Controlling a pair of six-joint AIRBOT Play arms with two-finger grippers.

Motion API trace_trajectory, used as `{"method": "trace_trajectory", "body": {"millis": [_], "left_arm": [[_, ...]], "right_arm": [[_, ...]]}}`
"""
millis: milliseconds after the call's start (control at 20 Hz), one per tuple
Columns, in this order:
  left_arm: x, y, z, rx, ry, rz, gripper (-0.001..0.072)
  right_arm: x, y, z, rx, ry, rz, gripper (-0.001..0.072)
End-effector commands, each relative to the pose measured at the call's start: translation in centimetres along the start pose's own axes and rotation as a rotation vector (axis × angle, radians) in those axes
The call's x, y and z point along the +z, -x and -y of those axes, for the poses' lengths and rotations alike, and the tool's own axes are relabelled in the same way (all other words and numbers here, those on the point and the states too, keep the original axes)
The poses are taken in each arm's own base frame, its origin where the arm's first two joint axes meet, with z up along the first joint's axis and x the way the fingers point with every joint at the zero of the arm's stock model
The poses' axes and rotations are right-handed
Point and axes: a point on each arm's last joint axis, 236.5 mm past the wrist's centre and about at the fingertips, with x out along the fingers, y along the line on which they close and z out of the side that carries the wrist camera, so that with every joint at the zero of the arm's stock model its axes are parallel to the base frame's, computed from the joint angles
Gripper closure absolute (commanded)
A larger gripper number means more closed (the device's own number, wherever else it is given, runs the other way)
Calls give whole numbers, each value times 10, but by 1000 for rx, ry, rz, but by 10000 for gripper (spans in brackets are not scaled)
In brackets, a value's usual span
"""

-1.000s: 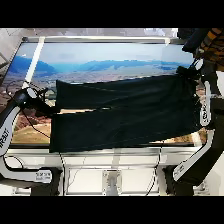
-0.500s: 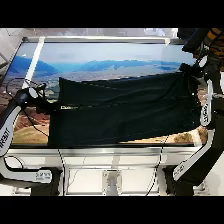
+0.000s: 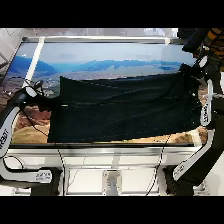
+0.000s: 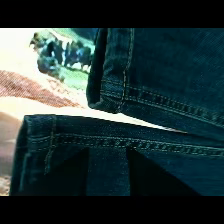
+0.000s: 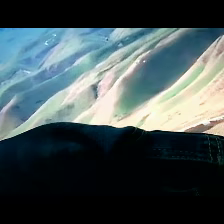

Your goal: Fold the clothes and pants, and hang the long-sleeved shirts on hangers.

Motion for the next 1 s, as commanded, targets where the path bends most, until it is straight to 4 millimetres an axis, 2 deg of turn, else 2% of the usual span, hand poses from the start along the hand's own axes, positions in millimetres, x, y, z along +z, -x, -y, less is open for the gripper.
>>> {"method": "trace_trajectory", "body": {"millis": [0,100,550,650,700,800,950], "left_arm": [[22,16,6,-59,68,94,409],[32,17,7,-89,115,130,408],[35,-11,5,-108,176,122,410],[34,-17,5,-107,178,115,478],[33,-20,5,-105,176,112,486],[36,-21,5,-103,173,124,672],[43,-12,8,-107,159,136,675]], "right_arm": [[-1,0,-1,3,1,-5,695],[-2,0,-1,4,0,-8,695],[-4,0,-2,7,-2,-18,695],[-4,0,-4,15,-7,-18,695],[-4,0,-4,18,-9,-19,695],[-5,0,-4,19,-10,-21,695],[-9,0,-4,16,-9,-37,695]]}}
